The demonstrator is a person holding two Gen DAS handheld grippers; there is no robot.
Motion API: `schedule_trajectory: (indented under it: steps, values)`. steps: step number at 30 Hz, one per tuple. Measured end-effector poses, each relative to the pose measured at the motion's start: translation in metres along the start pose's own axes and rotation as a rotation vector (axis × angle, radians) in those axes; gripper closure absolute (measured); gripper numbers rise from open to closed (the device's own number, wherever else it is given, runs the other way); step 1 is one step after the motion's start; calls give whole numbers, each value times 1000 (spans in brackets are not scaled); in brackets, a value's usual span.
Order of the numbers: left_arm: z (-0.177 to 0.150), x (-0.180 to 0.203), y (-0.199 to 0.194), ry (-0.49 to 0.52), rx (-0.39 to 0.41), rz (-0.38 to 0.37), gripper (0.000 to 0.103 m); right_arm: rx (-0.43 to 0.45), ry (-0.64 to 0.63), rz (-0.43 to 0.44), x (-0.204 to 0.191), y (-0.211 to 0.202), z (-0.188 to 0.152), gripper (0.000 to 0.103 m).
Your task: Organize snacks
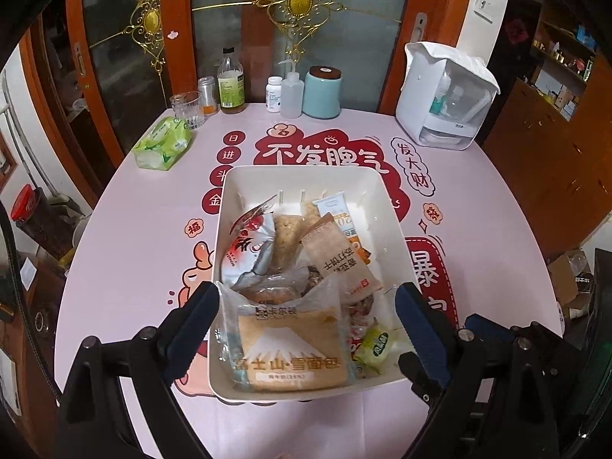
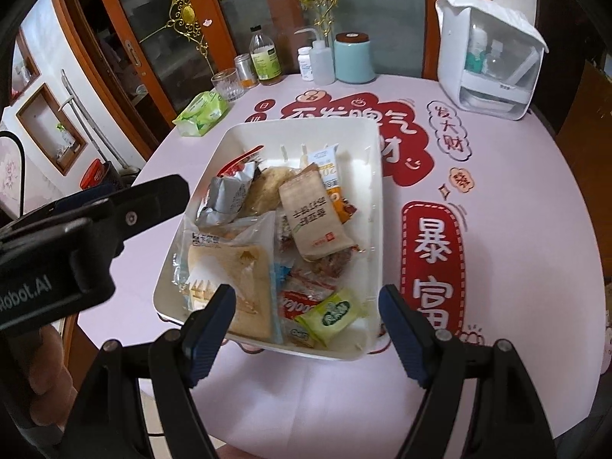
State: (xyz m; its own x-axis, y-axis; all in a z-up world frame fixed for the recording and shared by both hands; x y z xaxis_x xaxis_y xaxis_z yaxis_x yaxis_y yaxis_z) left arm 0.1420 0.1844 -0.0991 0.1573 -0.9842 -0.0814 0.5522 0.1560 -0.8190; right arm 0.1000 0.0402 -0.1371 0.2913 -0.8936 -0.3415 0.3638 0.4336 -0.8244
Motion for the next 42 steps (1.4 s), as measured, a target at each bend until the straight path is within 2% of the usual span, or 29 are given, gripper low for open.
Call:
schedule_trajectory:
  steps: [9,25,29,42]
  values:
    - [-7,30,-26,-5,17,11,10,25,-40,-12,24,-39,-1,25]
    - [-26,98,-74,29,35,-1,10,88,-8,-40,74,-109,-10,25]
    - [-28,106,-82,18,30,-4,10,101,-7,-36,76,-118,-12,25]
    - [-29,105,-99,-1,64,67,10,138,32,-68,90,-141,-18,25]
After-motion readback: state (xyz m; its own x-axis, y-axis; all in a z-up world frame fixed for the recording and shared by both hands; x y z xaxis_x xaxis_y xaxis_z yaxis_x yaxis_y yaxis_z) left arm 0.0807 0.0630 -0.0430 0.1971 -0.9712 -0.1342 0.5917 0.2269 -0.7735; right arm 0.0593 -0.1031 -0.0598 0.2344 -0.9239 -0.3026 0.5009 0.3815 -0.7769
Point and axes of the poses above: each gripper's, at about its wrist camera, not at the fingertips, and y roughly the way its jaws point, x to its right, z to its top, the point moved 9 cm from there along y, roughly the way its jaws point, and after that the axes turned 15 degrees about z, right-handed, at the moved point
